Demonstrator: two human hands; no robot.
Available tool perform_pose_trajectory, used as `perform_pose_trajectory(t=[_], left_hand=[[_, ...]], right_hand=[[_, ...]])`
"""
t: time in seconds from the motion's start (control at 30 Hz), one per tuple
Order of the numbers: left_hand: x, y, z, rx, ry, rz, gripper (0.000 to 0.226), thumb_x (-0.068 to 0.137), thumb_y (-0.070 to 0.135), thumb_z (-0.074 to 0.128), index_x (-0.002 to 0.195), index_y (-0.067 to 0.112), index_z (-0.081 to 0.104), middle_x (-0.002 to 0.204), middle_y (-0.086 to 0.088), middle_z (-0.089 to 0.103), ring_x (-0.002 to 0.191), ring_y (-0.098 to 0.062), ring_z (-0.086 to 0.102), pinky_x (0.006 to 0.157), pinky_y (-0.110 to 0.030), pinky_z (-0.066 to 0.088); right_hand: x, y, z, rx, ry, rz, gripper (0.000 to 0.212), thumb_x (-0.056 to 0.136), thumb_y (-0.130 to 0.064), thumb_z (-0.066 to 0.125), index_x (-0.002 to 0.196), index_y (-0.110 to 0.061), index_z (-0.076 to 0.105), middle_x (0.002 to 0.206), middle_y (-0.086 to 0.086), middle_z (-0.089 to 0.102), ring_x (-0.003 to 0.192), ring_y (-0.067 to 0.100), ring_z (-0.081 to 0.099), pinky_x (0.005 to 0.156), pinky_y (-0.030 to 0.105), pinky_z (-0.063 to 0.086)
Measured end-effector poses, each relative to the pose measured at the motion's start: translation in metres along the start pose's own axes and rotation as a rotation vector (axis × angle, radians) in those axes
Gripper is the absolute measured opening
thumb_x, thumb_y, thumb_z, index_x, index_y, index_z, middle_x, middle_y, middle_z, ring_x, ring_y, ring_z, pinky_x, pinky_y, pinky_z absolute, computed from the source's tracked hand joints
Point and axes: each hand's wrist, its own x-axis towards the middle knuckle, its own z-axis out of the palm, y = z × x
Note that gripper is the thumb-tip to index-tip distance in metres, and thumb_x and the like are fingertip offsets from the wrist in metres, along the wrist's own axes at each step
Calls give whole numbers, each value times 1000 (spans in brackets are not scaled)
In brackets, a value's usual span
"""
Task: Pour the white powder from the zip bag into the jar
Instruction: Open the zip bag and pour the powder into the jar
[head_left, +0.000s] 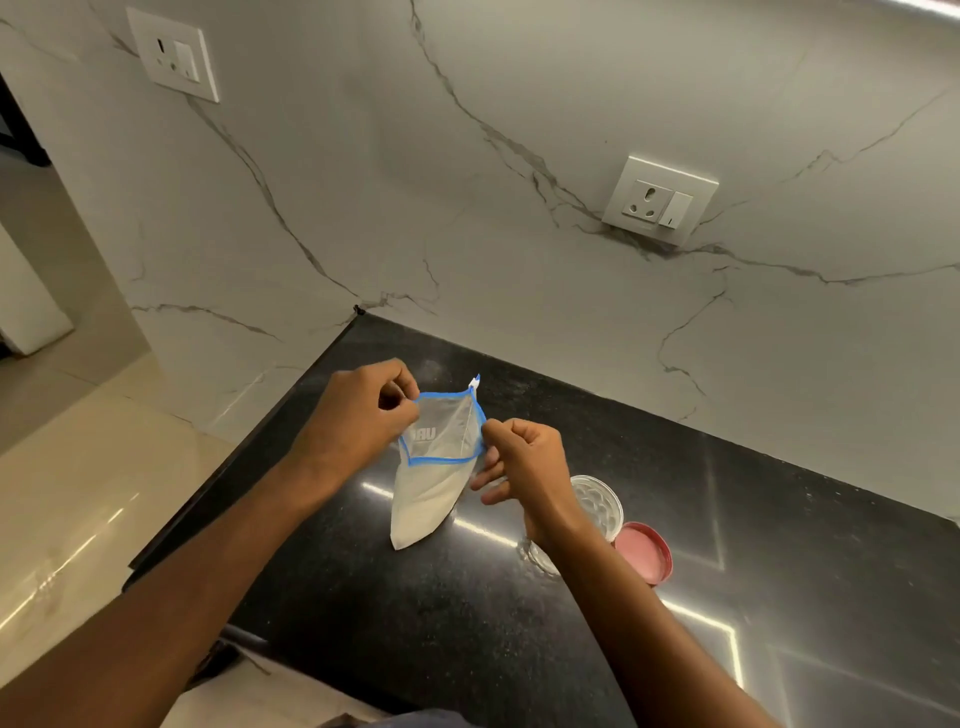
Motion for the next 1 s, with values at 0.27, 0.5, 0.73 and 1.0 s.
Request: perform_pose_trajectory(t=[0.27,0.5,0.73,1.0], left_hand=[[13,56,5,343,-301,60,14,94,27,68,89,30,81,88,8,70,76,-11,67,64,-26,52],[47,88,35,533,-327,-53,38,97,54,65,93,17,75,84,-3,70,78,-17,67,75,-35,54],[63,109,22,461,-159,107,33,96,52,66,92,24,81,78,3,73,75,-18,69,70,-32,52],[78,190,15,154,135,508,42,96,56,65,79,20,80,70,3,75,61,-18,66,54,-21,38]], right_hand=[[-7,3,-2,-115,-10,-100,16,102,-16,65,98,0,69,77,11,73,61,21,75,52,30,60],[-7,3,3,-160,-15,-161,14,103,-16,63,92,-9,70,80,8,73,59,14,72,51,26,60],[1,-1,-37,-41,122,-257,10,102,-25,69,101,-15,73,88,7,75,64,12,73,54,25,58],[22,-13,-126,102,484,-115,13,103,-34,64,98,-24,70,105,0,73,93,17,68,76,39,60]])
